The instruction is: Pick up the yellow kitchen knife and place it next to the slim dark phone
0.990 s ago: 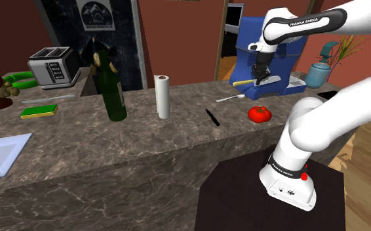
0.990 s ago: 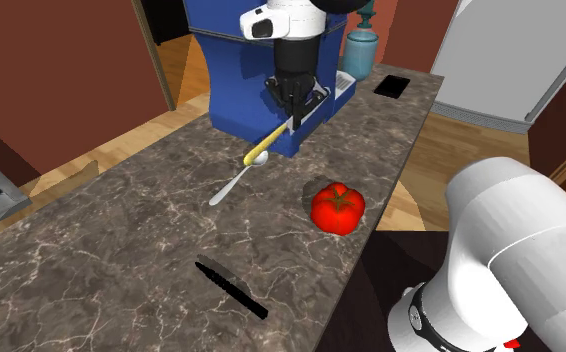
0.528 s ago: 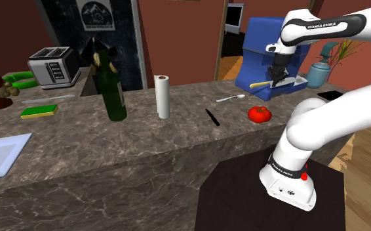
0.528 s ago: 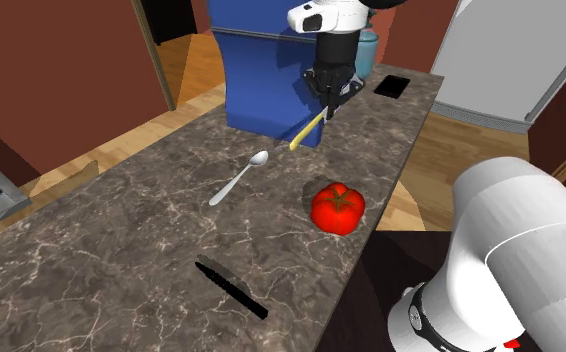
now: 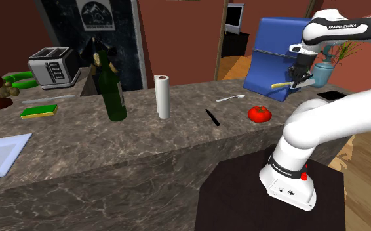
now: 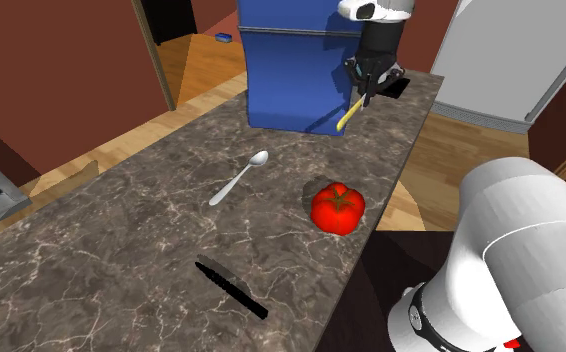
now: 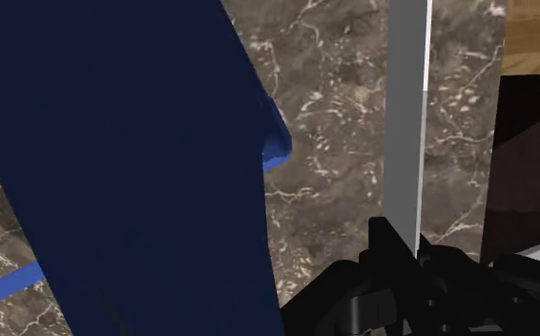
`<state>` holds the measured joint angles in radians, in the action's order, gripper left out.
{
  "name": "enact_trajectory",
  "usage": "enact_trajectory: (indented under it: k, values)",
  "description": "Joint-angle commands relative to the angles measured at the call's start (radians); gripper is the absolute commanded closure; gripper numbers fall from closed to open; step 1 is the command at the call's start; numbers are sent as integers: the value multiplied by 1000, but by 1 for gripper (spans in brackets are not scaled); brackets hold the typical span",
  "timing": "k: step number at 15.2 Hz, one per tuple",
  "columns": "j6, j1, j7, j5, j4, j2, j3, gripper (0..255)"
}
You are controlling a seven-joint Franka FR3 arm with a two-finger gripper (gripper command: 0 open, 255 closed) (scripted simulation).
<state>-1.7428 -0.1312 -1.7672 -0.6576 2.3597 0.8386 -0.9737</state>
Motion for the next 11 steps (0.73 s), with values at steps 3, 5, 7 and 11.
enact_trajectory:
  k: [3, 5, 7, 11]
  values:
    - [-16, -40, -106, -47, -55, -32, -67, 255]
    - [-30, -63, -173, -38, -88, -63, -99, 255]
    - [-24, -55, -220, -54, -129, -66, -144, 255]
    - [-15, -25, -316, -78, -222, -79, -243, 255]
